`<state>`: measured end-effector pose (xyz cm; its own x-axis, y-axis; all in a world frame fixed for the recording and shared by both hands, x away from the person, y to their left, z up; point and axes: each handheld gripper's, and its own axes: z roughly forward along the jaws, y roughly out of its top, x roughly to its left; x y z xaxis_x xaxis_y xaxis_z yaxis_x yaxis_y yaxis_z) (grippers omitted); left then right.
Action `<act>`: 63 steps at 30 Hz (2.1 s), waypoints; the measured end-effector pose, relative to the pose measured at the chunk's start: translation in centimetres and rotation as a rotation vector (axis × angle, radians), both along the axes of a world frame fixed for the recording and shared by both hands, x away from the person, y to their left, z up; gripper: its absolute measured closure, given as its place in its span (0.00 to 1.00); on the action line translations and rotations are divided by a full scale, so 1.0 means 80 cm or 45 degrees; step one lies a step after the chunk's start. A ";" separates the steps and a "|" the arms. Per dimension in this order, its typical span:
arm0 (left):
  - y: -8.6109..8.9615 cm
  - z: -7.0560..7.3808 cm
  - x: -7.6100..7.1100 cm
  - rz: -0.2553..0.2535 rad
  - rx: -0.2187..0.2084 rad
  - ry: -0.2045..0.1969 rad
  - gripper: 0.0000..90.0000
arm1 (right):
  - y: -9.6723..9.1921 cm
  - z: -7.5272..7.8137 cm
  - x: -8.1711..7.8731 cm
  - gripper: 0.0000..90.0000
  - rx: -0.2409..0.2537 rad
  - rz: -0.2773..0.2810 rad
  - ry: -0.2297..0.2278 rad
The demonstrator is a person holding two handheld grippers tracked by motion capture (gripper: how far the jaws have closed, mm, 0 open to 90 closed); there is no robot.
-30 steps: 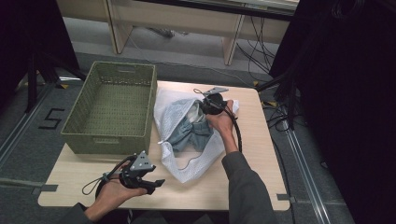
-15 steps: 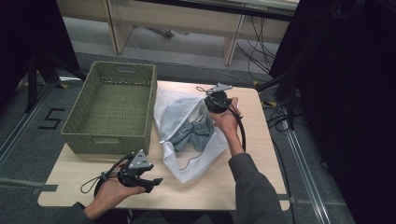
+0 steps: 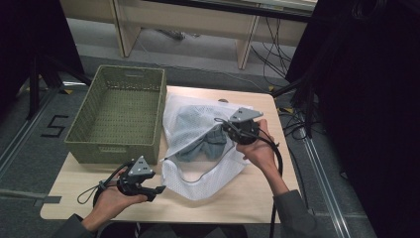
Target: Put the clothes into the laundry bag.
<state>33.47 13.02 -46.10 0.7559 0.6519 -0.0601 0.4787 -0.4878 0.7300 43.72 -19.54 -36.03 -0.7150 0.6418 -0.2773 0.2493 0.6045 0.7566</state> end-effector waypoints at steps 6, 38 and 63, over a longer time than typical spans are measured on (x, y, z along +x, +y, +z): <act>0.002 -0.002 0.000 0.015 0.009 0.010 0.42 | -0.010 -0.031 -0.044 1.00 -0.055 0.048 0.091; 0.025 0.002 0.000 0.081 -0.017 0.020 0.39 | 0.024 -0.143 -0.070 1.00 -0.350 0.170 0.240; 0.043 0.005 -0.003 0.078 -0.030 0.010 0.37 | -0.022 -0.107 -0.090 0.44 0.185 -0.085 0.331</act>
